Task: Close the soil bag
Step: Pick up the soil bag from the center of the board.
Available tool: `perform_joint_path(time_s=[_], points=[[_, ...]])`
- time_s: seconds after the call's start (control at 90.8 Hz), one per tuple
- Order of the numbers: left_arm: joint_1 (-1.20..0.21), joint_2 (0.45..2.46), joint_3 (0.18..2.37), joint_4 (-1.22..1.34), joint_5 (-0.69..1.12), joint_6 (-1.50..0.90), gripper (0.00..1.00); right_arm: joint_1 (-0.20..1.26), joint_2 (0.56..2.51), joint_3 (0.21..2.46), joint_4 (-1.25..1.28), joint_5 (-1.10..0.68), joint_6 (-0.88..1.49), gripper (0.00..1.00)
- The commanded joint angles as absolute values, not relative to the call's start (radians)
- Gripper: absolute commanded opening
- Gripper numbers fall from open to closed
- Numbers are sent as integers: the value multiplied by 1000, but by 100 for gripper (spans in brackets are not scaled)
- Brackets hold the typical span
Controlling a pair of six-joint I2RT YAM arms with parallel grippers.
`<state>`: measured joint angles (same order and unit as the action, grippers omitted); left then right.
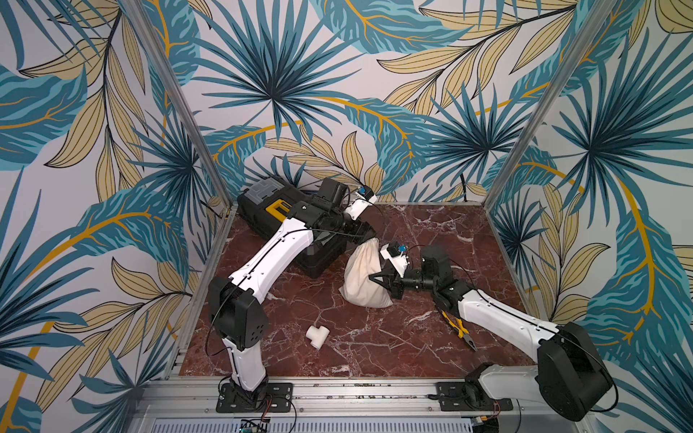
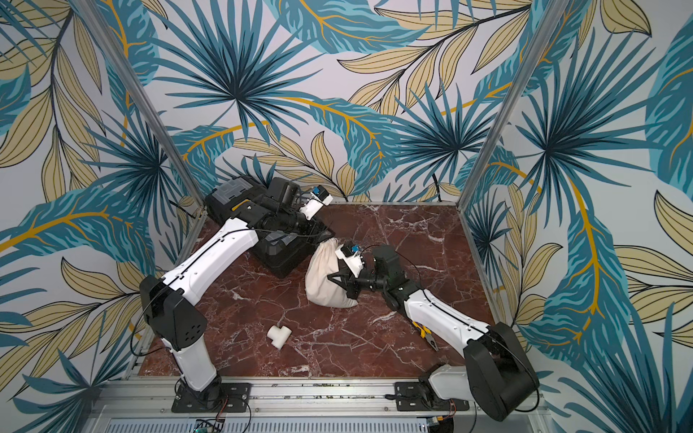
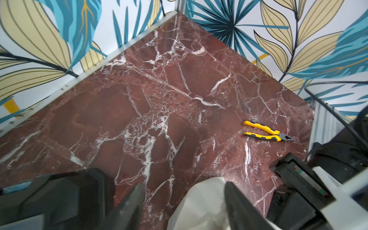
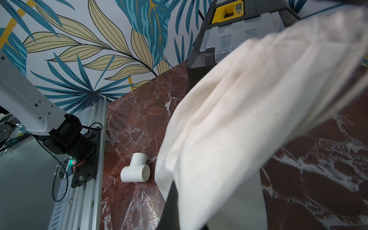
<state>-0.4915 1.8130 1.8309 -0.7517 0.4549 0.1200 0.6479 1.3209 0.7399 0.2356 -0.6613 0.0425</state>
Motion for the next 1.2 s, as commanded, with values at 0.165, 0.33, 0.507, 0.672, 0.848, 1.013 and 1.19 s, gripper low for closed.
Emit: perform_joint_path(time_s=[0.165, 0.33, 0.507, 0.672, 0.848, 1.013, 1.19], points=[[-426, 1632, 1662, -530, 312, -24, 100, 655, 1282, 736, 274, -523, 199, 0], [-401, 1460, 1454, -380, 175, -92, 100, 658, 1282, 801, 217, -393, 313, 0], [-397, 1325, 1289, -365, 66, -154, 100, 663, 1260, 889, 155, -330, 331, 0], [-396, 1256, 1198, -410, 17, -192, 100, 664, 1251, 995, 49, -237, 352, 0], [-397, 1221, 1161, -433, -25, -211, 100, 664, 1221, 1055, 74, -102, 364, 0], [-396, 1215, 1151, -420, -14, -239, 100, 664, 1256, 1171, 33, 112, 344, 0], [-397, 1221, 1136, -375, 107, -263, 100, 664, 1325, 1282, 14, 250, 292, 0]])
